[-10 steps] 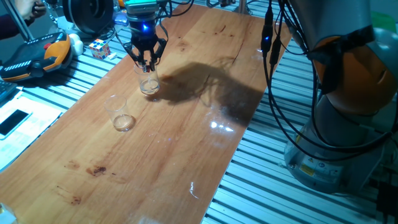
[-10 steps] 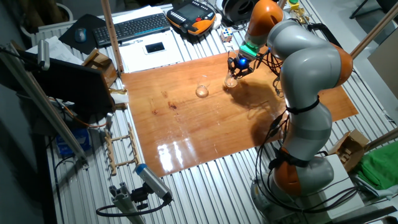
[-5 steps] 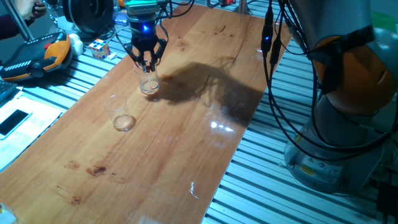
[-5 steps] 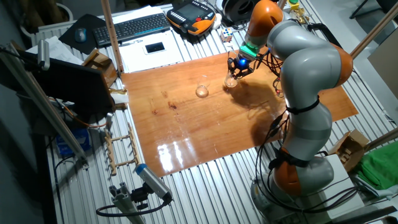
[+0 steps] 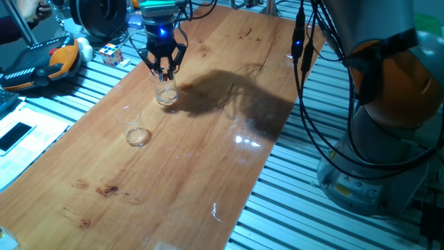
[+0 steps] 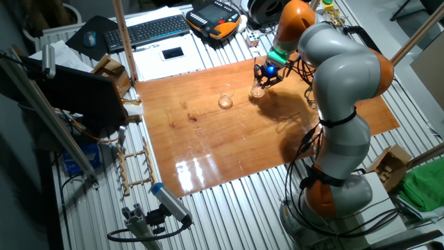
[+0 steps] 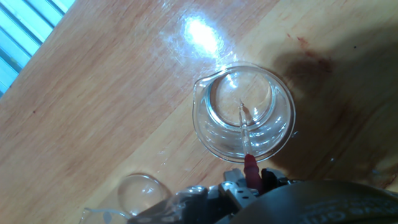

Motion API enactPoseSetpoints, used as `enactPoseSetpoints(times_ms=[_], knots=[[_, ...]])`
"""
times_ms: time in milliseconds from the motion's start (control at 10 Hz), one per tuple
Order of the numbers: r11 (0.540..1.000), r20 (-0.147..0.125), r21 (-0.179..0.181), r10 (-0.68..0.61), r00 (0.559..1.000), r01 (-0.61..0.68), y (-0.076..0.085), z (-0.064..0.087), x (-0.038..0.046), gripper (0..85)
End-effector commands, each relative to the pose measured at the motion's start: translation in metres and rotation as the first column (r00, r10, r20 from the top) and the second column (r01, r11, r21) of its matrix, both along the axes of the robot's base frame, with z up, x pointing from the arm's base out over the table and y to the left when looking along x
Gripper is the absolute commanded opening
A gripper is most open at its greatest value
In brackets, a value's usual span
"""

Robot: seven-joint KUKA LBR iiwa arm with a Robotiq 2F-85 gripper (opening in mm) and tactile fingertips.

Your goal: Transfer liquid using a dropper

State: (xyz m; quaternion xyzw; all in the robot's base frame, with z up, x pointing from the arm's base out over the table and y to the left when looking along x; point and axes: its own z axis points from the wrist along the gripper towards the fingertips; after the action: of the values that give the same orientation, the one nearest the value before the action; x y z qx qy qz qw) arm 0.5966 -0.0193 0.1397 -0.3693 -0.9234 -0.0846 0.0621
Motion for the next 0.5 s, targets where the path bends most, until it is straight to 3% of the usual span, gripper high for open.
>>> enactPoseSetpoints(times_ms=[0, 400], knots=[[1.000, 0.000, 0.000, 0.000, 1.000, 0.000, 0.0000, -0.0006, 0.0000, 26.3], [1.000, 0.003, 0.000, 0.001, 1.000, -0.001, -0.0009, -0.0030, -0.0002, 26.7]])
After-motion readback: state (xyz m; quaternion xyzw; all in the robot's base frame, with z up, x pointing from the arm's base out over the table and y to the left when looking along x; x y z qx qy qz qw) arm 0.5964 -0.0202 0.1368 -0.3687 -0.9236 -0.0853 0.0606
